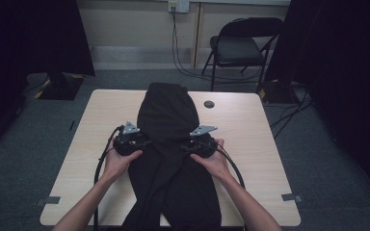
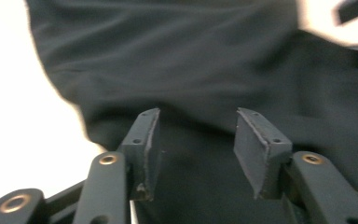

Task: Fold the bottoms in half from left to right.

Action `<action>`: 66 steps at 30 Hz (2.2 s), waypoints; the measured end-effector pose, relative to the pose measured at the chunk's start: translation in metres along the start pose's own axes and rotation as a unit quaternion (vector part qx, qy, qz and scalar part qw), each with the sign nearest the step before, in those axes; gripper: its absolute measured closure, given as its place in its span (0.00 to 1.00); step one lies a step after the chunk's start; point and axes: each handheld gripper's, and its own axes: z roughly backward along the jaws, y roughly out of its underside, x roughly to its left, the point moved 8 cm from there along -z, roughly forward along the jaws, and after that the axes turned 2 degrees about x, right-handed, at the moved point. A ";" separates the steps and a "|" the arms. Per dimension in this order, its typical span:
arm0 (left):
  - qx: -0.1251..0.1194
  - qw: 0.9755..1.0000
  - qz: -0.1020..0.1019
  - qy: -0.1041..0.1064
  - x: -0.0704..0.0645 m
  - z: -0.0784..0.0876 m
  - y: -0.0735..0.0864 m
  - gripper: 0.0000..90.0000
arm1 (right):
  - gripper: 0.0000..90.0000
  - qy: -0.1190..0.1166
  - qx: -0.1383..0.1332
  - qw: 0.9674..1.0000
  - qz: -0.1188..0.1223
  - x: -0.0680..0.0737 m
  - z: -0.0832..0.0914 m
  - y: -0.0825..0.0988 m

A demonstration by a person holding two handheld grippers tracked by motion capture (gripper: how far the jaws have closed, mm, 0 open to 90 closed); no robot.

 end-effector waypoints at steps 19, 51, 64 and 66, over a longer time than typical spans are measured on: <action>0.073 0.994 -0.024 0.083 -0.090 0.023 0.060 0.51 | 0.53 -0.054 0.018 0.998 0.004 0.064 0.059 0.070; -0.078 0.965 -0.023 0.250 -0.176 0.026 -0.084 0.99 | 0.54 -0.029 0.019 0.999 0.026 0.058 0.090 0.084; -0.027 0.972 0.012 0.234 -0.140 0.025 -0.017 0.61 | 0.55 0.012 -0.031 0.999 -0.022 0.027 0.121 0.078; -0.005 0.980 0.022 0.199 -0.119 0.033 0.005 0.65 | 0.57 0.005 -0.036 0.999 -0.021 0.031 0.122 0.075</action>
